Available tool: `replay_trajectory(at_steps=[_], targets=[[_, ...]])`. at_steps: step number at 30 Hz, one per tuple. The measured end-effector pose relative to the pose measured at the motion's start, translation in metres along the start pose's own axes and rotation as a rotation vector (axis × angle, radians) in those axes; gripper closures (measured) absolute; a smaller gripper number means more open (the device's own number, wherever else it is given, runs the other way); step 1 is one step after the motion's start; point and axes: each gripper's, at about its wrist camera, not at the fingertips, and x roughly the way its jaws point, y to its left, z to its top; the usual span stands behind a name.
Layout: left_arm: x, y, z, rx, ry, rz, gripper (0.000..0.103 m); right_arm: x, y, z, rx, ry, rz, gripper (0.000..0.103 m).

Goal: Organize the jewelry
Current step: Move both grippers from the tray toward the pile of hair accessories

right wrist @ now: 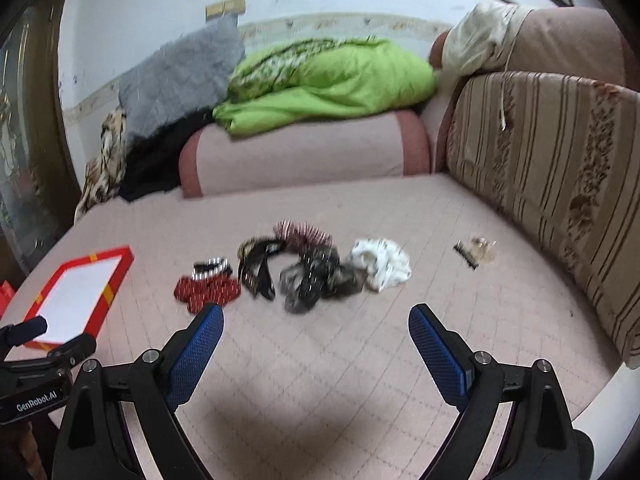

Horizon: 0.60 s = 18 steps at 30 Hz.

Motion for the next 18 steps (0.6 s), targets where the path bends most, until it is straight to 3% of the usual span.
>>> replay_trajectory(at_steps=[9,18], targets=[[0.016,-0.002,-0.003,-0.004,0.054,-0.015,0.015,0.016,0.001,-0.008,-0.021,0.072,-0.013,0.015],[0.031,-0.004,-0.006,0.000,0.097,-0.028,0.015,0.030,-0.002,-0.012,-0.008,0.121,-0.020,0.015]])
